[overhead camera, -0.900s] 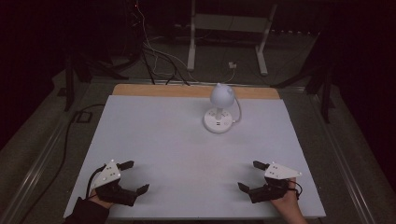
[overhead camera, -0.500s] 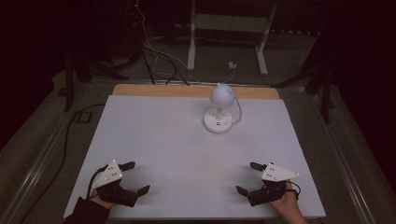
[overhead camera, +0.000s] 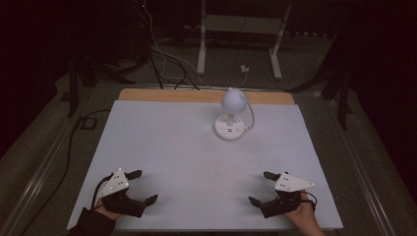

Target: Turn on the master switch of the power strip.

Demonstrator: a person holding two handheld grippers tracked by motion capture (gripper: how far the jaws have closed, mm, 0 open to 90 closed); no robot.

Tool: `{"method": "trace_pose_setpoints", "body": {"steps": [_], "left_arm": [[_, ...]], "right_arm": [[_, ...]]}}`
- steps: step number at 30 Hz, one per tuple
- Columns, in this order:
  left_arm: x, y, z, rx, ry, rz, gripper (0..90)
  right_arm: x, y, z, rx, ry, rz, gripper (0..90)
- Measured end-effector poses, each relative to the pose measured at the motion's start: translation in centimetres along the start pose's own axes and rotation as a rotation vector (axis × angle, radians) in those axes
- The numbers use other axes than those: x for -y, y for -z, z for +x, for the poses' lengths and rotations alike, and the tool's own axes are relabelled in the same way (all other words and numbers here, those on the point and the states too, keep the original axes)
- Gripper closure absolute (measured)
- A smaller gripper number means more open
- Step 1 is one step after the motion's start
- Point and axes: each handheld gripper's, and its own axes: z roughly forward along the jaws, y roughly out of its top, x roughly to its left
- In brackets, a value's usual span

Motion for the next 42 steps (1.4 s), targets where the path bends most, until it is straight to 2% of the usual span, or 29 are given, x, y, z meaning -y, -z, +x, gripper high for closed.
{"method": "trace_pose_setpoints", "body": {"steps": [4, 7, 16, 21, 25, 31, 42], "left_arm": [[0.0, -0.1, 0.0, -0.001, 0.000, 0.012, 0.2], [0.0, -0.1, -0.1, 0.002, -0.005, 0.011, 0.2], [0.0, -0.2, -0.1, 0.002, -0.003, 0.011, 0.2], [0.0, -0.2, -0.2, 0.010, -0.005, 0.015, 0.2], [-0.1, -0.3, -0.3, 0.017, -0.008, 0.019, 0.2], [-0.1, -0.4, -0.3, 0.021, -0.008, 0.019, 0.2], [-0.1, -0.2, -0.3, 0.021, -0.004, 0.011, 0.2]], "right_arm": [[-0.1, -0.1, 0.2, 0.015, 0.017, 0.023, 0.0], [-0.2, -0.2, 0.3, 0.009, 0.013, 0.031, 0.0], [-0.7, -0.7, 0.6, -0.060, -0.029, 0.086, 0.0], [-1.5, -0.8, 1.1, -0.106, -0.034, 0.104, 0.0], [-2.1, -0.8, 1.3, -0.124, -0.028, 0.115, 0.0], [-3.5, -0.9, 1.6, -0.153, -0.018, 0.102, 0.0], [-6.1, -0.6, 0.8, -0.173, -0.009, 0.077, 0.0]]}}
